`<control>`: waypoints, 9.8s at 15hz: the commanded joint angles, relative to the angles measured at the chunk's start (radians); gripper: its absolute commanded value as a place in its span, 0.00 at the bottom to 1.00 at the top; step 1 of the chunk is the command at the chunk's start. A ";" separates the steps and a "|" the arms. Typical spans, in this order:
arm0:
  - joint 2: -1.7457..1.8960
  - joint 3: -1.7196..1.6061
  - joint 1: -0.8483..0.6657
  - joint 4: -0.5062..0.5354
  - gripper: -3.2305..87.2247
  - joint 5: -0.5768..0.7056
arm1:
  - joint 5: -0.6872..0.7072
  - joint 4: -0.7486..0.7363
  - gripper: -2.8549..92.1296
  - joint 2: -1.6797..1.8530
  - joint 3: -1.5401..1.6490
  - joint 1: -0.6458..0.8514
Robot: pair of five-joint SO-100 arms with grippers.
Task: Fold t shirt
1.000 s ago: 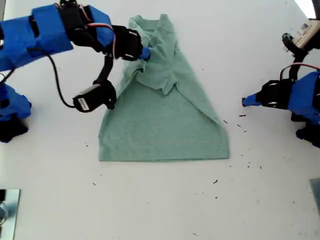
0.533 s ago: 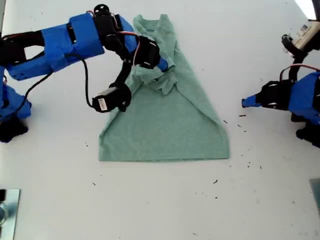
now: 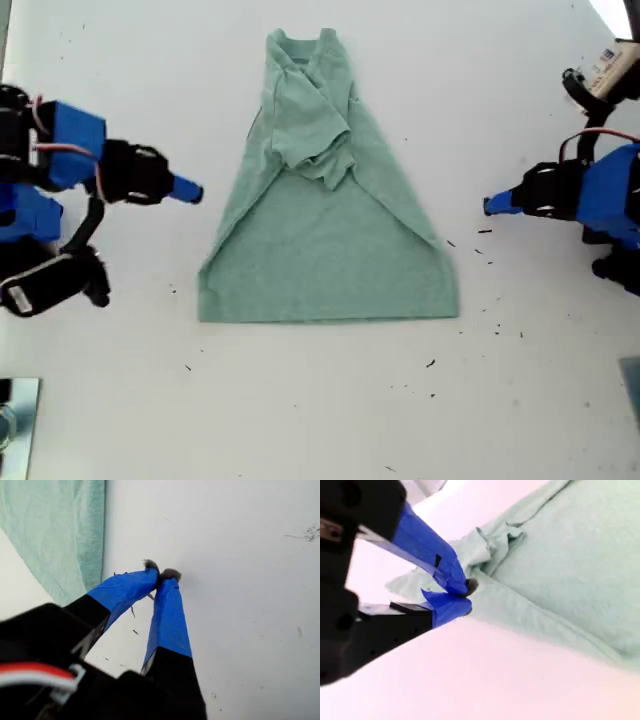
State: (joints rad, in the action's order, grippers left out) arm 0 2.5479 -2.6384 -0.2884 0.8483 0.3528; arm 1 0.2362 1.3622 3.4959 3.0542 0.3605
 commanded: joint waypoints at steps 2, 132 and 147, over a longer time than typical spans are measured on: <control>0.784 -0.537 0.123 0.032 0.03 -0.167 | 0.058 -0.040 0.06 0.006 0.048 -0.008; 0.249 -0.107 0.086 0.164 0.03 -0.253 | 0.284 -0.040 0.06 -0.156 0.000 -0.077; -0.792 1.310 0.411 0.505 0.18 -0.318 | 0.144 0.299 0.20 -1.451 -1.631 -0.405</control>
State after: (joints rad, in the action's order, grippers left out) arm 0 1.8638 -1.6598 0.0813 1.2763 0.0107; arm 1 0.3912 1.5999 2.2243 1.7948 0.0169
